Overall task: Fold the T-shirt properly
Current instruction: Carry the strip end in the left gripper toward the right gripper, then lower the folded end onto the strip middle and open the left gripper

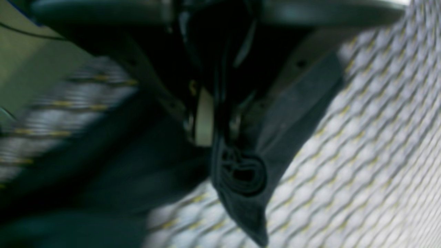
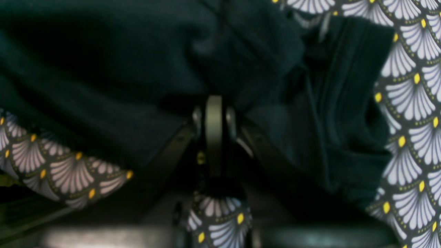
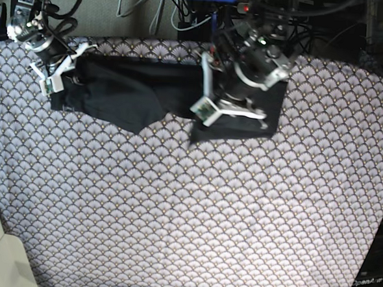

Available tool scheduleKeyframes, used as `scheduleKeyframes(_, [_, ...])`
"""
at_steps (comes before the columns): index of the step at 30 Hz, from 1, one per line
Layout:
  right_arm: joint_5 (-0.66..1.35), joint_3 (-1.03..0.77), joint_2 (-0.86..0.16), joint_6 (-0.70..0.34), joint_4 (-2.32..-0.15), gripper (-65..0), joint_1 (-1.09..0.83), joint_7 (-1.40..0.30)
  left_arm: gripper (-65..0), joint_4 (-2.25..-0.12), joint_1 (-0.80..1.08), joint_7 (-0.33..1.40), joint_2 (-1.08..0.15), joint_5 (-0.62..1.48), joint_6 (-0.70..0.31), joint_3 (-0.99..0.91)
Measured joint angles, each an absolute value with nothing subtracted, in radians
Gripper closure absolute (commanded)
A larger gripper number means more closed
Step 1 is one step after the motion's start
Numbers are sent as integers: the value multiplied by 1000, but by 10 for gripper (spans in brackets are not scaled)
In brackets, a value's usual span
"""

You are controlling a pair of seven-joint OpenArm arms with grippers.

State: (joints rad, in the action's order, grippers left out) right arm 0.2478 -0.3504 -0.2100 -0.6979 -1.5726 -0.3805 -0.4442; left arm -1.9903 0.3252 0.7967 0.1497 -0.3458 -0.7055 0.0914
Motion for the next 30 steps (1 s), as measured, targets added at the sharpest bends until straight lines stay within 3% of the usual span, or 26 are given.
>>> scheduleKeyframes(30, [248,-350,-210,-698,-1573,-4,-386,-440,0,-1885,284,794,147,-277,-700,186])
